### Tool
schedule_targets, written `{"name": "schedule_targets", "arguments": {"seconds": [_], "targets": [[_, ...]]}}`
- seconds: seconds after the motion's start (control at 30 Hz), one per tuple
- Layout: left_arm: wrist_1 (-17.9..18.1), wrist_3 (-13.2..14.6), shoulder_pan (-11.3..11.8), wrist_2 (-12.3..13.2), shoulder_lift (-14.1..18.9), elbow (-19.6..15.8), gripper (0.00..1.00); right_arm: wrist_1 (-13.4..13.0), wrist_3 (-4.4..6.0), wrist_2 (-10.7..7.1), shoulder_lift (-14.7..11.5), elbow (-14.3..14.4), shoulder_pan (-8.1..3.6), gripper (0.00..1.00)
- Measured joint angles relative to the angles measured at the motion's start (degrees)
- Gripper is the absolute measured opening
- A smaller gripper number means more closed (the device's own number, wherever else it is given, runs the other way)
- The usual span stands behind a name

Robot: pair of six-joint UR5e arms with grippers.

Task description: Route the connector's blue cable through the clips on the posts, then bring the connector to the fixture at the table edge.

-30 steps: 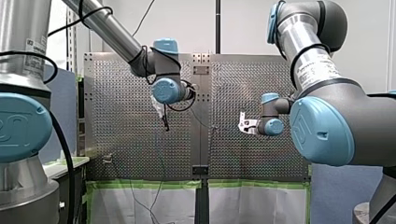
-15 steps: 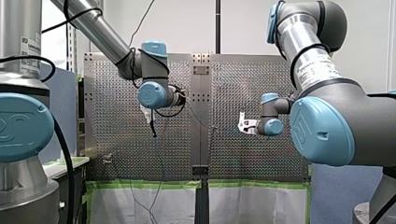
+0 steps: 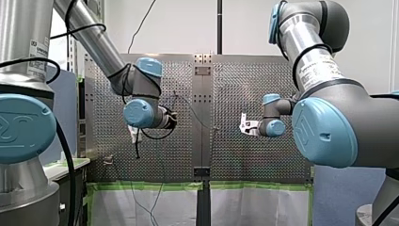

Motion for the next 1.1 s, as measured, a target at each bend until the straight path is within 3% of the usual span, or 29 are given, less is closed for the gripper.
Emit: {"name": "schedule_targets", "arguments": {"seconds": [0.2,0.5,0.6,0.87,1.1], "targets": [[0.4,0.3,0.2,0.1,0.0,-2.3,1.0,0.7,0.09,0.47,-0.1,-0.1,-0.6,0.16],[1.4,1.0,0.7,0.2,0.0,-2.5,1.0,4.5,0.49,4.33,-2.4,0.1,-1.8,0.18],[2.0,1.3,0.8,0.2,0.0,-2.5,1.0,5.4,1.2,5.83,-3.9,0.9,-1.74,0.18],[2.4,1.7,1.3,0.2,0.0,-2.5,1.0,6.6,4.45,9.62,-7.6,3.3,-1.32,0.18],[2.6,1.7,1.7,0.2,0.0,-2.5,1.0,9.8,5.15,13.01,-11.0,3.5,-1.38,0.18]]}}
